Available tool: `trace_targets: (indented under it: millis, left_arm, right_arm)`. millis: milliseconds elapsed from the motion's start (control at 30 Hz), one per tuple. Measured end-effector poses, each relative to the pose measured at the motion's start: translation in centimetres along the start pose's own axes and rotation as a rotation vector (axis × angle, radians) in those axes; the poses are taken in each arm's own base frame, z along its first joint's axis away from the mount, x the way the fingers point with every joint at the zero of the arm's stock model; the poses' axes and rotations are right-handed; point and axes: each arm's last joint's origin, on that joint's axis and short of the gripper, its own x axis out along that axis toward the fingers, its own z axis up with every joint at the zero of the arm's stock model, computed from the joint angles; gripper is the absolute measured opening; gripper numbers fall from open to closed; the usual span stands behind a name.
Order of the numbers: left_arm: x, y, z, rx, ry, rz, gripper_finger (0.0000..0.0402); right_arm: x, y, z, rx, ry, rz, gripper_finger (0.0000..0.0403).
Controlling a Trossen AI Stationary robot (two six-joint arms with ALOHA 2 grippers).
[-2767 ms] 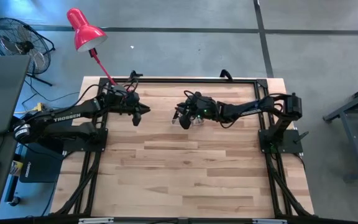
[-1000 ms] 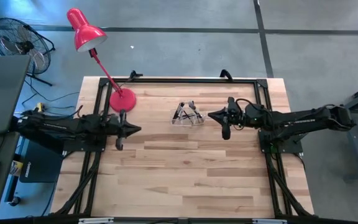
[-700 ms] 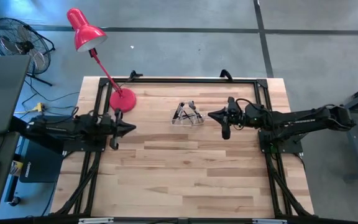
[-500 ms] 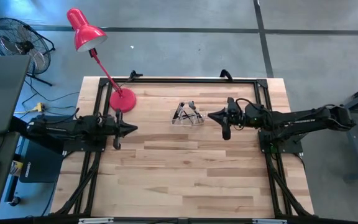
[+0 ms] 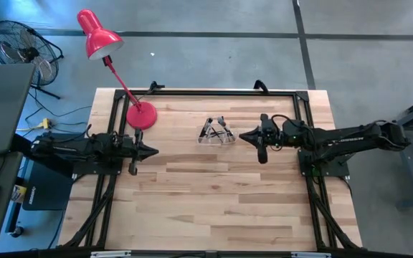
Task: Pick & Place Makeup Supplies
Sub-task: Return to Home Position
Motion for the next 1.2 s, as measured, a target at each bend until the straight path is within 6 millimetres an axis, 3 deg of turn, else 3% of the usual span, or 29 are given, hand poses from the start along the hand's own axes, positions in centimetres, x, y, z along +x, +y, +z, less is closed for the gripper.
trace_targets:
  millis: [300, 533, 933, 1200]
  left_arm:
    - [0.1, 0.0, -0.2, 0.004, 0.009, 0.009, 0.0001]
    - [0.1, 0.0, -0.2, 0.004, 0.011, 0.007, 0.0002]
    - [0.1, 0.0, -0.3, 0.005, 0.013, 0.007, 0.0003]
    - [0.1, 0.0, -0.3, 0.005, 0.015, 0.008, 0.0003]
  right_arm:
    - [0.0, 0.3, -0.3, -0.058, 0.039, 0.09, 0.0001]
    - [-0.6, 0.5, -2.0, -0.073, 0.078, 0.076, 0.0]
    - [-5.8, 0.2, -6.2, 0.01, -0.052, 0.106, 0.0]
    - [-7.8, -0.7, -8.0, 0.057, -0.12, 0.148, 0.0]
